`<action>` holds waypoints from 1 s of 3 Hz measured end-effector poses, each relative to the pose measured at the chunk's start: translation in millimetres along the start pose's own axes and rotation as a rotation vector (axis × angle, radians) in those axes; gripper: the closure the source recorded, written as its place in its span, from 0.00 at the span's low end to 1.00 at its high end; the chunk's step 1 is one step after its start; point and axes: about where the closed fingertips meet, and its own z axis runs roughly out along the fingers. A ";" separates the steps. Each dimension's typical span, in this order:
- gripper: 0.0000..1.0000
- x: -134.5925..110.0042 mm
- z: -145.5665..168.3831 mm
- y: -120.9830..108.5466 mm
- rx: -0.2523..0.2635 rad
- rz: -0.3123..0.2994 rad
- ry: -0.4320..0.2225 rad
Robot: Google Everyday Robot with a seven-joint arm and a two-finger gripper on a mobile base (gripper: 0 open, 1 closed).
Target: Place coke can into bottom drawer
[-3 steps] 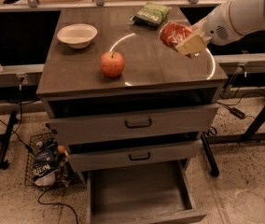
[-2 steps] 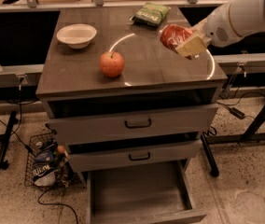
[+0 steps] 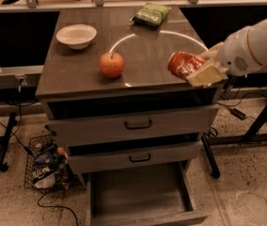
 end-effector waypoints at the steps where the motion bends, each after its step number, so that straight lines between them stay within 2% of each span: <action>1: 1.00 36.5 -16.1 34.5 -0.024 -0.006 0.041; 2: 1.00 81.9 -17.6 60.5 -0.060 0.017 0.102; 3: 1.00 94.1 -16.2 68.2 -0.072 0.025 0.118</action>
Offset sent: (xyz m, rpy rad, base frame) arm -0.1261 -0.0625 -0.0991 -0.1005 0.1894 0.0007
